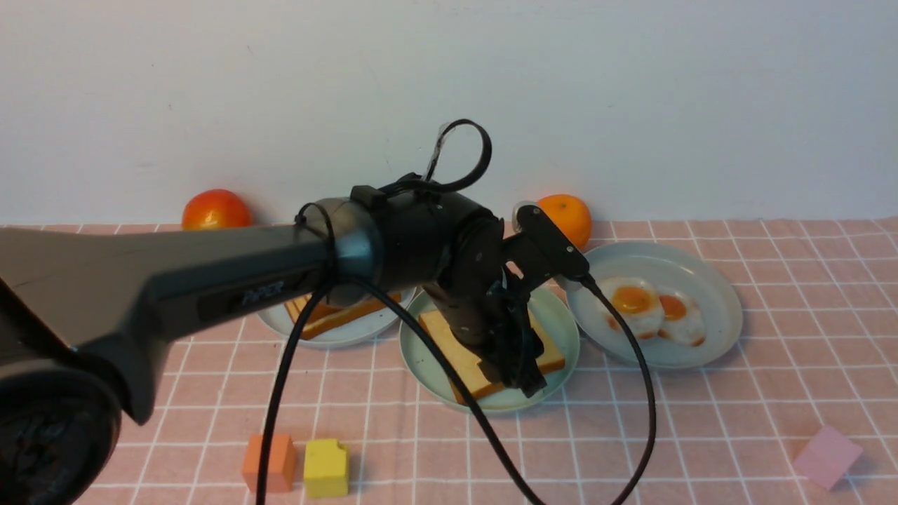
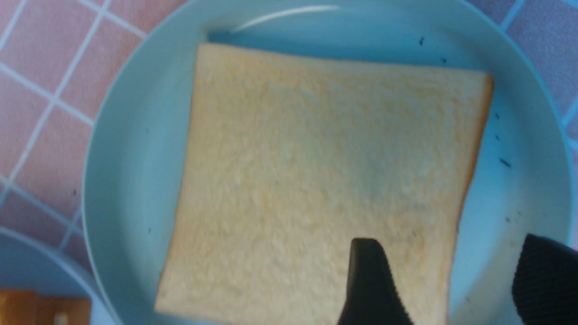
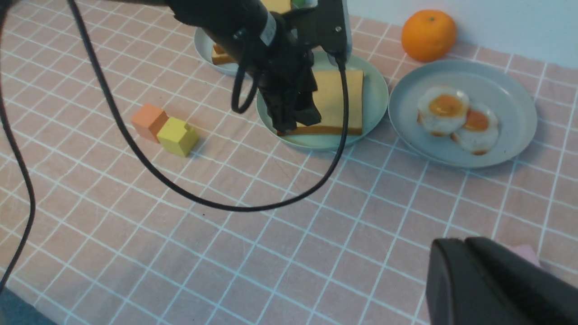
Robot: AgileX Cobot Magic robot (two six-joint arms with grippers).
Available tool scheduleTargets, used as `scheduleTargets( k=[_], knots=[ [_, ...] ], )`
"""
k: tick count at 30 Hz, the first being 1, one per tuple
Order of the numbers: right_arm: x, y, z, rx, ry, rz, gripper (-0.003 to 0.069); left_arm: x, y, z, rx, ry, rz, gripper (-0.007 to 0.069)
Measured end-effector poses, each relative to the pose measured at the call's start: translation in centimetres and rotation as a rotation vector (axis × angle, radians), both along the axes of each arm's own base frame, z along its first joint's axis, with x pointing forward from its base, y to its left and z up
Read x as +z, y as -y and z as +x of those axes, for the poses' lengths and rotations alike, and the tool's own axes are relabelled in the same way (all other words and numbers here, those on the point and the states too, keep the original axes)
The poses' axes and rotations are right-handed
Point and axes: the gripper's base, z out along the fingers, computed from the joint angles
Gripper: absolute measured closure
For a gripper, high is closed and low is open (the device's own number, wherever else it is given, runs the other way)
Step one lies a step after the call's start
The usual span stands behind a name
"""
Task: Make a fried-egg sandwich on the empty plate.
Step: Use the left arm to put a slice of bread into the empty plate in the middle, then use the right arm to grab a fried egg
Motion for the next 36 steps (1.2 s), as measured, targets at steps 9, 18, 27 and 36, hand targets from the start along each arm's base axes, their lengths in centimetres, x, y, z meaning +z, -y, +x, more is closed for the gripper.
scheduleTargets(
  k=[9,18,27,36],
  knots=[
    [-2.8,-3.5,8.5,-0.034,-0.263,-0.135,0.0595,17.0,-3.8,-8.0,0.139,0.057,-0.334,0.0477],
    [-7.0,-6.9,17.0,-0.043,-0.402,-0.246,0.0589,21.8,-12.4,-18.9,0.130,0.011,-0.501,0.0613],
    [-10.6,-6.7,26.8,-0.178,-0.583,-0.174,0.0565,16.2,-20.6,-28.3,0.122,0.055,-0.654,0.0613],
    [-16.7,-6.4,35.8,-0.235,-0.667,-0.225,0.0350,16.6,-22.3,-30.0,0.122,0.142,-0.778,0.0613]
  ],
)
